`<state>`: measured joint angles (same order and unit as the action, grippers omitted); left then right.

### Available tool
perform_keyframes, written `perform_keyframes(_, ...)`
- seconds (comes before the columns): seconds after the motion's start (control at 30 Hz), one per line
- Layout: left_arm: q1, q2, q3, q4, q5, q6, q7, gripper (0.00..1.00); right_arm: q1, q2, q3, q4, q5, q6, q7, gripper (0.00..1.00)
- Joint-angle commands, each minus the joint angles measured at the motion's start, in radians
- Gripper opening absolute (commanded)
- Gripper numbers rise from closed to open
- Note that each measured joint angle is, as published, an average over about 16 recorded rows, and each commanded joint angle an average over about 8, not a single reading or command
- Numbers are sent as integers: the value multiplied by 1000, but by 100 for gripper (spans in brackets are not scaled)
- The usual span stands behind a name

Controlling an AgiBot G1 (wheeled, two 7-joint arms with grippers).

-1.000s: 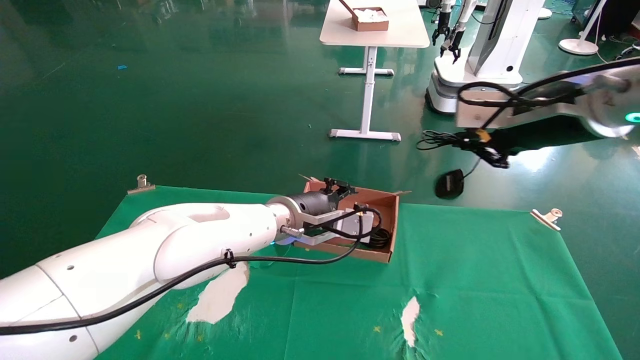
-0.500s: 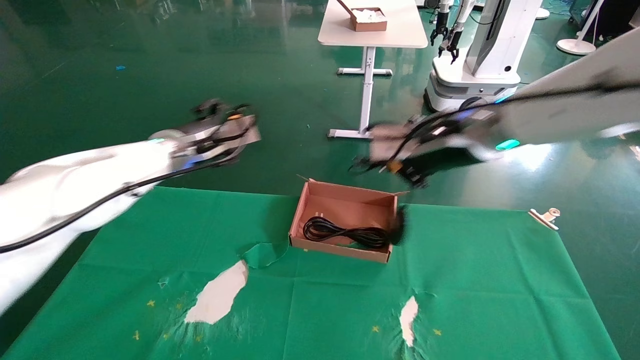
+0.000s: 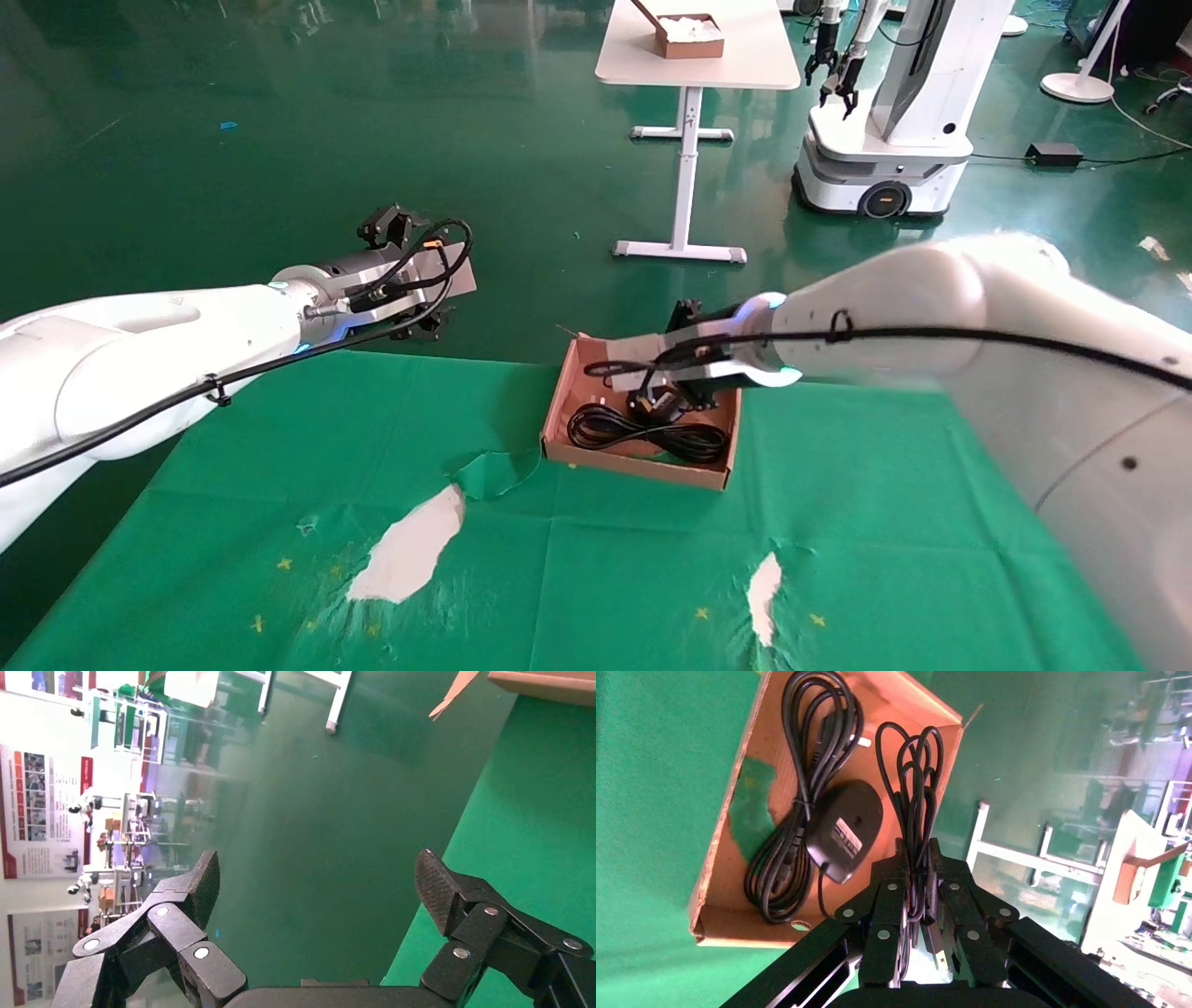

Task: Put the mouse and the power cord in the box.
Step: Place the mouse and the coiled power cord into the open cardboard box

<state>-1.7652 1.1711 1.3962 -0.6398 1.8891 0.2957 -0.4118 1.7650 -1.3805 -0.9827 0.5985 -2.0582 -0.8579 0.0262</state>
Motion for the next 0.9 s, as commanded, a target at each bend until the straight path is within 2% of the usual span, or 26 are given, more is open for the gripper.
perform_keyframes(0.03,-1,-8,2,-15,19,4,-23,100,-6,-3,-38,-9,13,31,9,85)
perform_keyframes(0.07,-1,-9,2,-16,22,4,-25,100,-7,-4,-43,-12,16,36,9,96)
perform_keyframes(0.1,-1,-10,2,-17,24,4,-27,100,-9,-5,-46,-14,18,40,8,100)
perform_keyframes(0.7,0,-5,2,-14,15,5,-17,100,-5,4,-29,4,10,21,11,100)
perform_keyframes(0.9,0,-5,1,-14,14,5,-16,100,-28,31,-1,28,54,-4,17,100)
